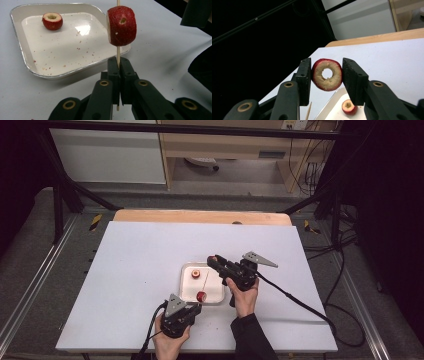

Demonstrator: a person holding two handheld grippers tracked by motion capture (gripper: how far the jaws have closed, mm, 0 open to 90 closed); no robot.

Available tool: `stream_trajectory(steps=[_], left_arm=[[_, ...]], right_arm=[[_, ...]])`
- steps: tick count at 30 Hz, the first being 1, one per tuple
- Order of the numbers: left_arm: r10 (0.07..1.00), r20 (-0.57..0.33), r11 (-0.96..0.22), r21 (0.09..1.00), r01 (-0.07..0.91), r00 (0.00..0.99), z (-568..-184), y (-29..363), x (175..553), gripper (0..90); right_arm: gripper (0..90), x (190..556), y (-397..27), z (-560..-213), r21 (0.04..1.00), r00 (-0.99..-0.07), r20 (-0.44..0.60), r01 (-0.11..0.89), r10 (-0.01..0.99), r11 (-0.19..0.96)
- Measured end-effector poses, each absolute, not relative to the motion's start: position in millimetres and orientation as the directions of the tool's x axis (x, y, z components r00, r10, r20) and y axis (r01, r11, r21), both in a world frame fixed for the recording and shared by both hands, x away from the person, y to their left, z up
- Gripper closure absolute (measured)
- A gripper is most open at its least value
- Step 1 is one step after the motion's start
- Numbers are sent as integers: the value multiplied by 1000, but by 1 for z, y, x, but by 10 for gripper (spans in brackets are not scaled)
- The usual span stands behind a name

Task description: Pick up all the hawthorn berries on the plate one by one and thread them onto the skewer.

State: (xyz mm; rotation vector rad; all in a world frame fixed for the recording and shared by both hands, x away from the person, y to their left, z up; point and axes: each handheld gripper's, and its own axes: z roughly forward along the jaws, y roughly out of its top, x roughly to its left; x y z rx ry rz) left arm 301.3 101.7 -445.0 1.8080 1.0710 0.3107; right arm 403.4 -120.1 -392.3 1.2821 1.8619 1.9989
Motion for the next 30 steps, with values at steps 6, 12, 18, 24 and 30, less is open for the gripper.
stream_trajectory(steps=[6, 12, 18, 24, 30], left_arm=[[771, -273, -111, 832, 543, 575, -444, 98, 304, 881], [768, -292, -92, 831, 549, 570, -443, 96, 305, 881], [766, -303, -79, 830, 552, 566, -442, 96, 306, 881], [764, -312, -77, 825, 560, 565, -443, 95, 307, 881], [763, -312, -77, 825, 559, 566, -443, 95, 307, 881]], right_arm=[[609, 402, -119, -393, 873, -643, 479, 421, 598, -247], [609, 400, -116, -396, 876, -651, 474, 417, 593, -242], [609, 399, -116, -397, 878, -658, 470, 414, 589, -238], [609, 399, -115, -398, 878, -661, 471, 414, 585, -239], [609, 399, -115, -398, 877, -663, 473, 415, 580, -241]])
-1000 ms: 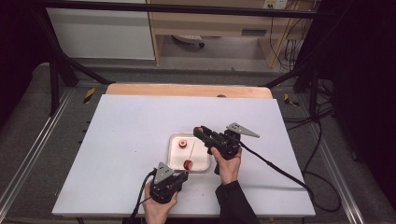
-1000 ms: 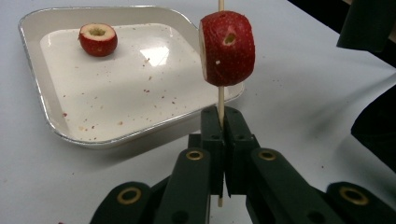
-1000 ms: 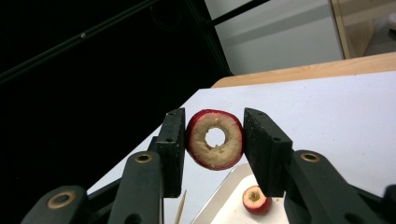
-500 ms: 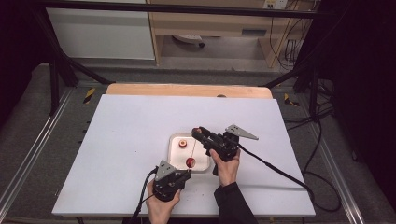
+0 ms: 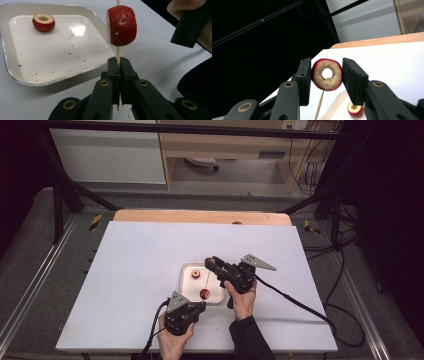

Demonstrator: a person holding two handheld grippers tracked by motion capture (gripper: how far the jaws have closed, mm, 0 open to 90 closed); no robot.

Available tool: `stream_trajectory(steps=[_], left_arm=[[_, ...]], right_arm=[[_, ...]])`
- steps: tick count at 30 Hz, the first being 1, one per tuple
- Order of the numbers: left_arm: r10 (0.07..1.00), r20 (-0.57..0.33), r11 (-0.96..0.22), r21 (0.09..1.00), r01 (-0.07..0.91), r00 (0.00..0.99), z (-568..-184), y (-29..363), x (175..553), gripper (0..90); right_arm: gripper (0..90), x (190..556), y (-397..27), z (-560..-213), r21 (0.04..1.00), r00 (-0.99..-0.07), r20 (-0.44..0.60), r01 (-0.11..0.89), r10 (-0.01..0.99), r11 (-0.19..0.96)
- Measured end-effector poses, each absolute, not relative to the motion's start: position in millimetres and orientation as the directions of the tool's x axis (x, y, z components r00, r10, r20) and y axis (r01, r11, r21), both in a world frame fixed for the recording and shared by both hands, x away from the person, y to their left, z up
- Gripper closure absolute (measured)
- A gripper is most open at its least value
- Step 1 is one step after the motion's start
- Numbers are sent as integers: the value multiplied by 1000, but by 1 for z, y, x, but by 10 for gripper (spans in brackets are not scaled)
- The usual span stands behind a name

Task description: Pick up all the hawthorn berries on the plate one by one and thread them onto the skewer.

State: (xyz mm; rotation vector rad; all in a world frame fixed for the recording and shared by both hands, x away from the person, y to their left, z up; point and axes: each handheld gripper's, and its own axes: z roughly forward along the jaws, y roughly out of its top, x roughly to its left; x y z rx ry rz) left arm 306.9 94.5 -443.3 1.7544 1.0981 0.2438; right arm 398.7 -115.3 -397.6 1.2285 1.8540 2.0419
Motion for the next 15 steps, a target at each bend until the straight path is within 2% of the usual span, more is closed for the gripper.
stream_trajectory(steps=[15], left_arm=[[766, -309, -78, 826, 558, 564, -443, 96, 307, 881]], right_arm=[[609, 399, -116, -397, 874, -664, 479, 422, 574, -242]])
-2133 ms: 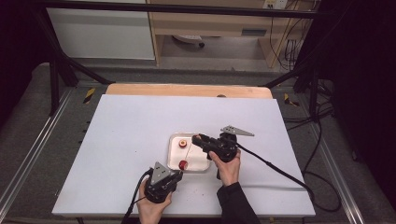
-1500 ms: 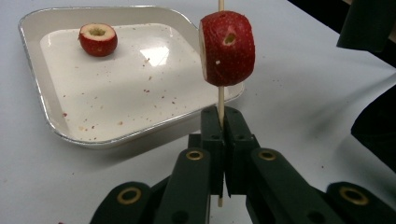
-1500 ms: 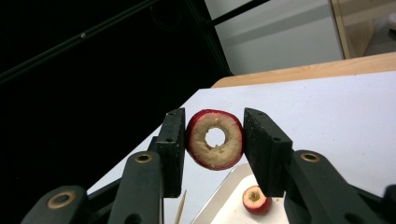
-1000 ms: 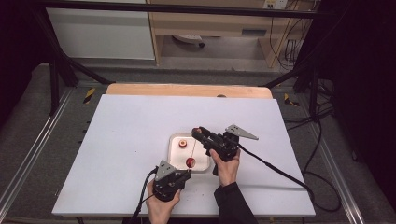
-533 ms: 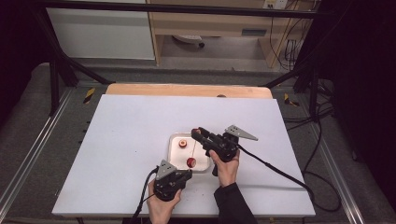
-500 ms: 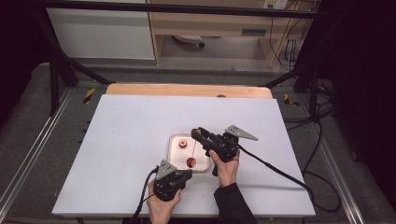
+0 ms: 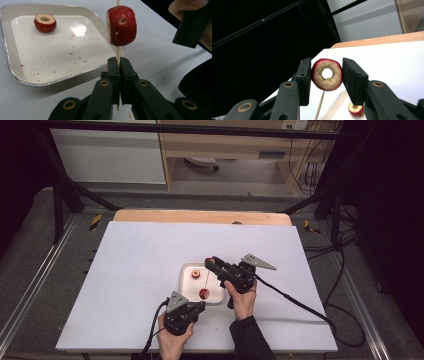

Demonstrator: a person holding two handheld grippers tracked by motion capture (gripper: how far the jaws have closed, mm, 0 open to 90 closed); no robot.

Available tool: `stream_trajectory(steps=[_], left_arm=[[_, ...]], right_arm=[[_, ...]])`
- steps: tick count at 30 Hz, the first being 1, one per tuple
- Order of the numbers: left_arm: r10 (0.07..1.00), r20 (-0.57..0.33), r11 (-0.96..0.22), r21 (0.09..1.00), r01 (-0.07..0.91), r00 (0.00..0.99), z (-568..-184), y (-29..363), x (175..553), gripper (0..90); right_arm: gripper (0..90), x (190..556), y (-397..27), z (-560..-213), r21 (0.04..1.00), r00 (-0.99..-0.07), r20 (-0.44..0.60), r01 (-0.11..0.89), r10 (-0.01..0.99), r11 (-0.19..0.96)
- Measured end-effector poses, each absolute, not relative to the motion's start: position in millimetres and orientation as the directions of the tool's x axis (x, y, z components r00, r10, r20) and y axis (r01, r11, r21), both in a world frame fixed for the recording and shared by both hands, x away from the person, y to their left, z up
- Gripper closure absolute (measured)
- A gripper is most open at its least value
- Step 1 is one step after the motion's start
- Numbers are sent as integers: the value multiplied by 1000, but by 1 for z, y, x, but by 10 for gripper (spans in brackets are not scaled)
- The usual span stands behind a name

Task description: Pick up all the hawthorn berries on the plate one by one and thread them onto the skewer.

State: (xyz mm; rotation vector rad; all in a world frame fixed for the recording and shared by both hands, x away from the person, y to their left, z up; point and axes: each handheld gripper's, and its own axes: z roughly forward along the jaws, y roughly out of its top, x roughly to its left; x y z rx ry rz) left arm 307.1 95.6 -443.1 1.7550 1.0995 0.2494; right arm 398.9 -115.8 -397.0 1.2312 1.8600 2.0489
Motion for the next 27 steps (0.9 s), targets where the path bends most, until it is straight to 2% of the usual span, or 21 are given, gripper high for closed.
stream_trajectory(steps=[21, 27], left_arm=[[750, -391, 4, 809, 588, 534, -444, 95, 308, 882], [771, -362, 12, 831, 557, 523, -443, 96, 305, 883]], right_arm=[[609, 392, -113, -401, 889, -681, 448, 407, 579, -210], [609, 391, -115, -396, 851, -637, 513, 462, 575, -248]])
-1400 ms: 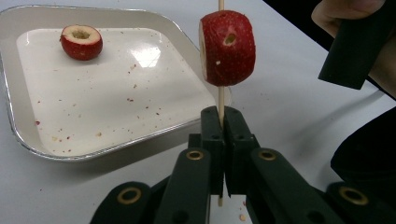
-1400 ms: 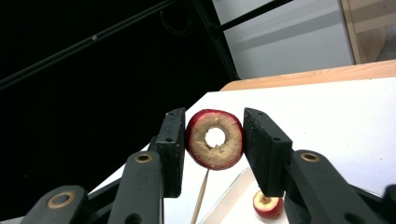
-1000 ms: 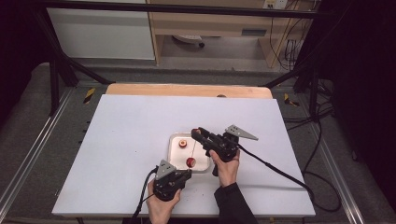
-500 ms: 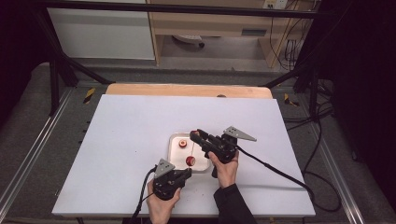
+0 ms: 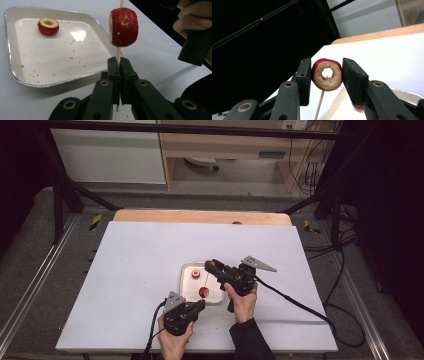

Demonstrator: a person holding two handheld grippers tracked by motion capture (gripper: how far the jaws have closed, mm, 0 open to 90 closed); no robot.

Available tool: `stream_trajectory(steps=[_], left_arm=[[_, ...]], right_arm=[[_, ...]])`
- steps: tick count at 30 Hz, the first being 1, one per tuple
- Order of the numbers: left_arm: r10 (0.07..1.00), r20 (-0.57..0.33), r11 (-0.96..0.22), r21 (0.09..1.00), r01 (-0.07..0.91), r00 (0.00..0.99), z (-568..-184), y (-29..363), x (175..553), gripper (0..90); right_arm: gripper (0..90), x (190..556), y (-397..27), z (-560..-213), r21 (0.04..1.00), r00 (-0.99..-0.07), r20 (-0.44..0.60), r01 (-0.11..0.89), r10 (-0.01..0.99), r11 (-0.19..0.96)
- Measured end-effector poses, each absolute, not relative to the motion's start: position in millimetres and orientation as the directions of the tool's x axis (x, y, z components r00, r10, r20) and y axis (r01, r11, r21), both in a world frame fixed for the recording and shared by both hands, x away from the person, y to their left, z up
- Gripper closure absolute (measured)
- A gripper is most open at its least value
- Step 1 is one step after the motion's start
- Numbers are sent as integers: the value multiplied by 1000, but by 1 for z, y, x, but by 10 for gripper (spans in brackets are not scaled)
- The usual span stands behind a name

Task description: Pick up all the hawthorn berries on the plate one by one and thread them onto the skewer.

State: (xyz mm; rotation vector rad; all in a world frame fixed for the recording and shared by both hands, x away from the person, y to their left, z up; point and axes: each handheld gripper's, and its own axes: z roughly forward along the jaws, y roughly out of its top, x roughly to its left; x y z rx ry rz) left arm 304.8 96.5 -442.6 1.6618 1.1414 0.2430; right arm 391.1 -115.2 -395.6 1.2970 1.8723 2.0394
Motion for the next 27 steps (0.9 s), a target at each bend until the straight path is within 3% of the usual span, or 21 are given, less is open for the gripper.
stream_trajectory(steps=[11, 27], left_arm=[[776, -333, -25, 833, 553, 535, -443, 94, 305, 884], [784, -310, -35, 843, 537, 538, -435, 98, 314, 884]], right_arm=[[610, 391, -117, -394, 825, -619, 547, 515, 564, -234], [611, 385, -108, -411, 810, -649, 538, 576, 539, -115]])
